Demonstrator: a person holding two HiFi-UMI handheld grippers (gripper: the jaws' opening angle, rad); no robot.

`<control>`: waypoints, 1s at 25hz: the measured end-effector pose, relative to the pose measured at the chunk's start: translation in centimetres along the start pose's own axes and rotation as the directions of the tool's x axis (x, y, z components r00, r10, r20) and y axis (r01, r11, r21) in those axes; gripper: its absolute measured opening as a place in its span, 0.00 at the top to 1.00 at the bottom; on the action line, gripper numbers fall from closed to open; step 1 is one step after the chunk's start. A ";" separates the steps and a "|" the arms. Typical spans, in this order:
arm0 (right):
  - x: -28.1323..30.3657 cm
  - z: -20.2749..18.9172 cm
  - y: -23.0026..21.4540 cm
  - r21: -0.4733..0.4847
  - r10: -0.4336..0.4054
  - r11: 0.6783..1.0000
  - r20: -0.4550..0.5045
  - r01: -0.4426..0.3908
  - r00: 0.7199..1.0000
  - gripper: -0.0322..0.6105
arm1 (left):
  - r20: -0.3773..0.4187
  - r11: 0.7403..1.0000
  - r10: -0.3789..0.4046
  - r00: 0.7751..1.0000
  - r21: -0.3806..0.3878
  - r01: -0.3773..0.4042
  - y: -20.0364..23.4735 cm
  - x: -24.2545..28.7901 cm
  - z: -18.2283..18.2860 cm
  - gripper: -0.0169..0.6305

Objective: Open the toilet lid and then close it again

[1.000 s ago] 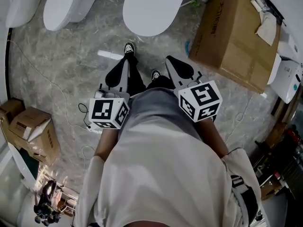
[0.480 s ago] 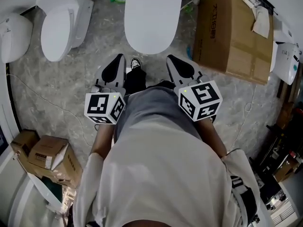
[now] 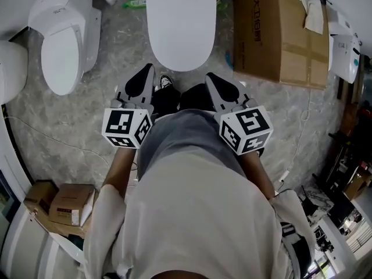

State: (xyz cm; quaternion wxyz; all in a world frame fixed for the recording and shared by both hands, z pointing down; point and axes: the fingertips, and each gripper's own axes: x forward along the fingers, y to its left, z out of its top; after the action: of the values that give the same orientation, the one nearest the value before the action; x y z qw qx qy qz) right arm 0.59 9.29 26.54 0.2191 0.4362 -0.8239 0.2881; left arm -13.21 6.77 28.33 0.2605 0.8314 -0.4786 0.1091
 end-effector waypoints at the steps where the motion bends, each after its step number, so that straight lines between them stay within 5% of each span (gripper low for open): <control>1: 0.1 -0.1 0.1 0.003 -0.003 1.000 -0.003 0.003 1.000 0.93 | -0.011 1.000 -0.004 1.000 -0.004 0.004 0.3 0.2 -0.3 0.97; 9: 0.6 -1.3 -0.9 0.066 0.008 0.998 -0.025 -0.006 1.000 0.93 | -0.067 0.995 -0.021 0.998 -0.101 0.014 0.6 2.1 -2.7 0.97; 25: 3.1 -5.6 -1.4 0.033 0.069 0.997 -0.129 -0.065 0.989 0.93 | -0.095 0.952 0.083 0.992 -0.286 -0.107 4.7 3.4 -9.2 0.97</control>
State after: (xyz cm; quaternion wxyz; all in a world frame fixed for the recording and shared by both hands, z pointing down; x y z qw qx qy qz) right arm 0.79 10.52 32.97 0.2562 0.3916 -0.8178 0.3349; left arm -14.84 7.26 39.08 0.3938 0.7549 -0.5178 0.0839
